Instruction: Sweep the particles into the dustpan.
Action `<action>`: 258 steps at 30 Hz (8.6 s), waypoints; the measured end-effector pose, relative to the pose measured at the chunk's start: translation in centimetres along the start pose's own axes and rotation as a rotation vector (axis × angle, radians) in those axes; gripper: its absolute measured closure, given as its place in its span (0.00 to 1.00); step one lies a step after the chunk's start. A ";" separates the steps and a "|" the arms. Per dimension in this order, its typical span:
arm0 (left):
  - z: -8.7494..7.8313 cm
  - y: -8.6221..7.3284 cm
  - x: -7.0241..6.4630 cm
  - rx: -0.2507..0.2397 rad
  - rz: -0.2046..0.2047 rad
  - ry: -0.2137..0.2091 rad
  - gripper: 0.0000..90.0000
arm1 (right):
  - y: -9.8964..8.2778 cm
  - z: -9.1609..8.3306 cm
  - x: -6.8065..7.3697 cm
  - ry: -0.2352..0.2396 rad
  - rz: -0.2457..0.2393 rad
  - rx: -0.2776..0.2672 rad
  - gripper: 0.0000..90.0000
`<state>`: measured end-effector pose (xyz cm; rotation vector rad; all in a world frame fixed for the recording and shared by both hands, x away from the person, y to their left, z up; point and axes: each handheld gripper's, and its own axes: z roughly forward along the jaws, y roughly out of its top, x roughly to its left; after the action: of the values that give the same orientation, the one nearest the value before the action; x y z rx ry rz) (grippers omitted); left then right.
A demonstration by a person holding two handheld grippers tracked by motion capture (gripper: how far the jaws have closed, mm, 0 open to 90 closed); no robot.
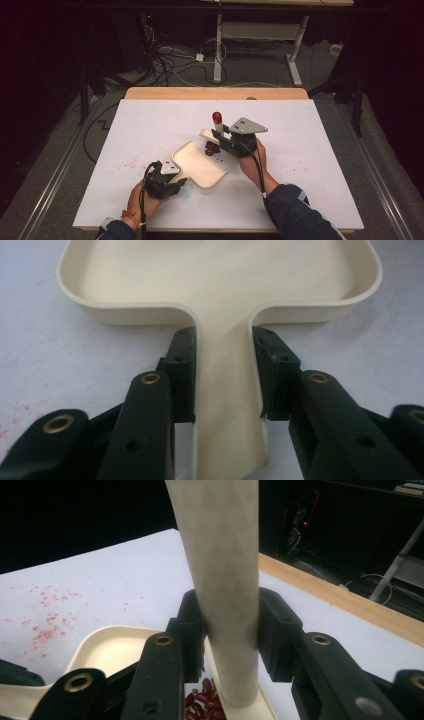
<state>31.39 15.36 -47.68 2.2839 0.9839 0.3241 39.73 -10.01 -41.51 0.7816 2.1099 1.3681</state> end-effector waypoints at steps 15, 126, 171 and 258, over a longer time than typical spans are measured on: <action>1.3 0.8 0.3 0.022 -0.013 0.000 0.70 | -0.1 -0.8 2.0 0.056 0.002 -0.028 0.75; 0.0 -0.4 2.6 0.022 -0.025 -0.052 0.70 | 1.6 -4.3 0.4 0.045 -0.055 -0.120 0.78; 1.1 -0.1 0.5 0.026 -0.016 0.015 0.69 | 0.7 -3.3 6.8 0.194 -0.065 -0.027 0.78; 0.3 -1.0 3.2 0.003 -0.090 0.049 0.70 | -1.2 -16.6 -4.1 0.005 -0.057 -0.031 0.78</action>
<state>33.14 18.02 -48.65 2.2355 1.1091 0.3422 31.15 -23.86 -36.13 0.7015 2.0937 1.3706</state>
